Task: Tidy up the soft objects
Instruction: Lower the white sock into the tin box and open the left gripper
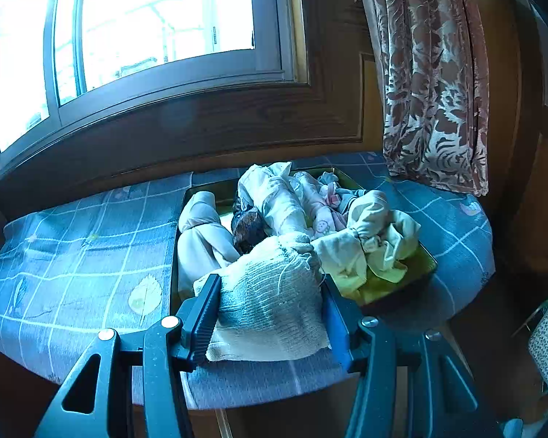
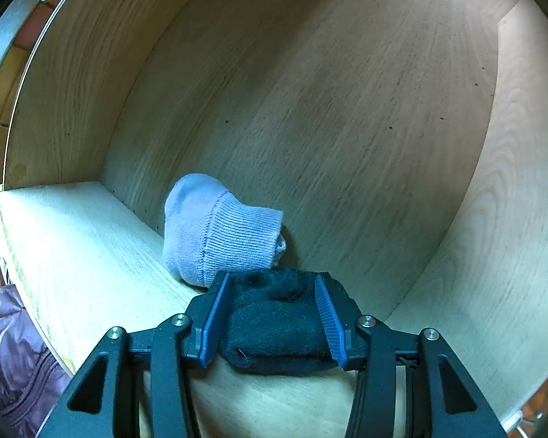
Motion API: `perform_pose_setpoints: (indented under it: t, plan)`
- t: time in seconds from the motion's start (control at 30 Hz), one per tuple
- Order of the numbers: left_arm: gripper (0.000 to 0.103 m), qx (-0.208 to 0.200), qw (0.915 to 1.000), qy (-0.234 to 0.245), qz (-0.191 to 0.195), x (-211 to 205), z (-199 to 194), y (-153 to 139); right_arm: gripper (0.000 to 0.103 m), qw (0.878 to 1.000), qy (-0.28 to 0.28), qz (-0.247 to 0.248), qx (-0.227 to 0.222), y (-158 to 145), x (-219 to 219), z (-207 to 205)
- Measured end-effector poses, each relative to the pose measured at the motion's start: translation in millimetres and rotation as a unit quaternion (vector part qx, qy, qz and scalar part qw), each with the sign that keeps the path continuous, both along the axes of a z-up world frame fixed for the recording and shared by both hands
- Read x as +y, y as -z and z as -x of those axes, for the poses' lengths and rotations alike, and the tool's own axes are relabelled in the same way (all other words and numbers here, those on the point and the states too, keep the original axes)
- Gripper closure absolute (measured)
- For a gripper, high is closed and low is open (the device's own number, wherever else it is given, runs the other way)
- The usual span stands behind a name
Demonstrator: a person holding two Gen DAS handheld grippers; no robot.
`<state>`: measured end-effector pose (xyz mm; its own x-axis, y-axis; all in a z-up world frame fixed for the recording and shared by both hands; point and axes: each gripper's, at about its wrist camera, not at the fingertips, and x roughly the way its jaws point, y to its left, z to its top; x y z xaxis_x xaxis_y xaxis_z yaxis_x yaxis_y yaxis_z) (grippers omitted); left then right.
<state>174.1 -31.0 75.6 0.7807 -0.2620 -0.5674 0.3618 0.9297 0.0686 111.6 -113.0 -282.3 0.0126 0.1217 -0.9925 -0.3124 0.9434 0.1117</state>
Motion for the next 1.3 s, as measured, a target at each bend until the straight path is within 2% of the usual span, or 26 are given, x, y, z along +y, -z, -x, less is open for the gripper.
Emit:
perform_pose_setpoints:
  t: [0.2, 0.43, 0.6, 0.87, 1.1, 1.3]
  plan:
    - [0.050, 0.021, 0.9997, 0.003, -0.006, -6.6, -36.9, 8.6, 0.055, 1.000, -0.005, -0.003, 0.010, 4.3, -0.1, -5.3]
    - [0.050, 0.067, 0.9975, -0.006, -0.022, -15.2, -80.0, 30.5, 0.055, 1.000, -0.010, -0.007, 0.019, 8.6, -0.4, -13.8]
    - [0.047, 0.087, 0.9951, -0.010, -0.046, -25.3, -96.2, 48.3, 0.055, 1.000, -0.014, -0.009, 0.025, 9.5, -3.7, -19.5]
    - [0.043, 0.075, 0.9955, -0.026, -0.052, -32.3, -106.6, 56.2, 0.055, 0.999, -0.019, -0.010, 0.024, 15.4, -2.8, -25.2]
    - [0.028, 0.051, 0.9981, -0.018, -0.029, -30.6, -98.2, 51.1, 0.056, 0.999, -0.025, -0.011, 0.023, 10.0, 0.4, -16.1]
    - [0.022, 0.043, 0.9988, -0.019, -0.012, -21.2, -90.9, 45.8, 0.056, 0.999, -0.026, -0.011, 0.022, 7.6, 2.3, -13.9]
